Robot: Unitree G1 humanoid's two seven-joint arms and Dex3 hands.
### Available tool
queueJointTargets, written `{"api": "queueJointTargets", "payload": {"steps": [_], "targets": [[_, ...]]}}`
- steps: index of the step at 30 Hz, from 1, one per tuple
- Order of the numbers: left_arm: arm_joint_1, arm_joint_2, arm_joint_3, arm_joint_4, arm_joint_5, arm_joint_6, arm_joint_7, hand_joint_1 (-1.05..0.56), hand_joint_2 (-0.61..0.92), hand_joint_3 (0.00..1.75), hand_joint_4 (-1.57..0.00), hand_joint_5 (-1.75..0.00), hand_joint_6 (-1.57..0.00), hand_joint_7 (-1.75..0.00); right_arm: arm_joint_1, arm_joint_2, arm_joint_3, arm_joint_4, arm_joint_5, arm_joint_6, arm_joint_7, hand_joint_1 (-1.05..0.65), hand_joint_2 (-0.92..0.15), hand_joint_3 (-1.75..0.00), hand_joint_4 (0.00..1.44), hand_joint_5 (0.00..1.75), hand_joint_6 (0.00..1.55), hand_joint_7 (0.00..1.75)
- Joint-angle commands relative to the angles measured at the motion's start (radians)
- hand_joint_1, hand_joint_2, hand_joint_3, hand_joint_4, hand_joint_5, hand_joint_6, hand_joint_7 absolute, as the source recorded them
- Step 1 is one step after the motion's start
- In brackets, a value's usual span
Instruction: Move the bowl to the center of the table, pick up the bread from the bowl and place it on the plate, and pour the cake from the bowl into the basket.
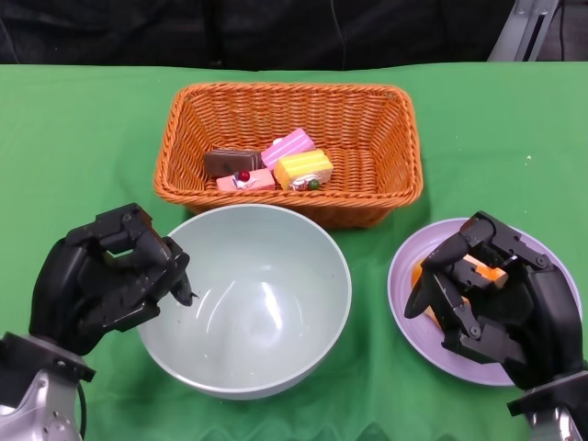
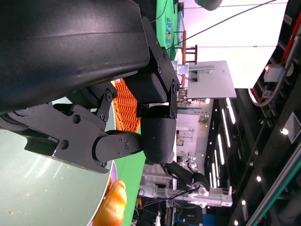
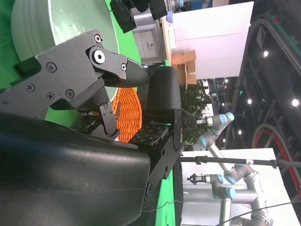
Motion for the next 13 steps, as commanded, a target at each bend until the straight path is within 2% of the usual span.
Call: {"api": "queueJointTargets", "payload": {"steps": [1, 7, 10, 13], "targets": [[-0.006, 0.014, 0.008, -0.022, 0.03, 0.0, 0.019, -0.11, 0.73, 0.7, -0.88, -1.55, -0.92, -1.24, -0.016, -0.006, -0.011, 0.004, -0.002, -0.017, 0.001, -0.15, -0.6, -0.87, 0.76, 1.58, 0.67, 1.27], [-0.018, 0.001, 0.022, -0.032, 0.014, 0.016, -0.006, -0.08, 0.71, 0.75, -0.86, -1.6, -0.92, -1.24, -0.018, -0.01, -0.011, -0.014, -0.021, -0.011, -0.017, -0.14, -0.61, -0.86, 0.75, 1.58, 0.67, 1.27], [-0.027, -0.002, 0.029, -0.023, 0.007, 0.016, -0.026, -0.11, 0.79, 0.56, -0.86, -1.59, -0.91, -1.25, -0.019, -0.013, -0.011, -0.018, -0.018, -0.003, -0.013, -0.12, -0.63, -0.86, 0.74, 1.58, 0.66, 1.27], [-0.027, 0.0, 0.028, -0.03, 0.018, 0.017, -0.013, -0.13, 0.83, 0.47, -0.88, -1.58, -0.91, -1.26, -0.024, -0.016, -0.013, -0.014, -0.014, -0.004, -0.009, -0.11, -0.63, -0.86, 0.74, 1.58, 0.66, 1.27]]}}
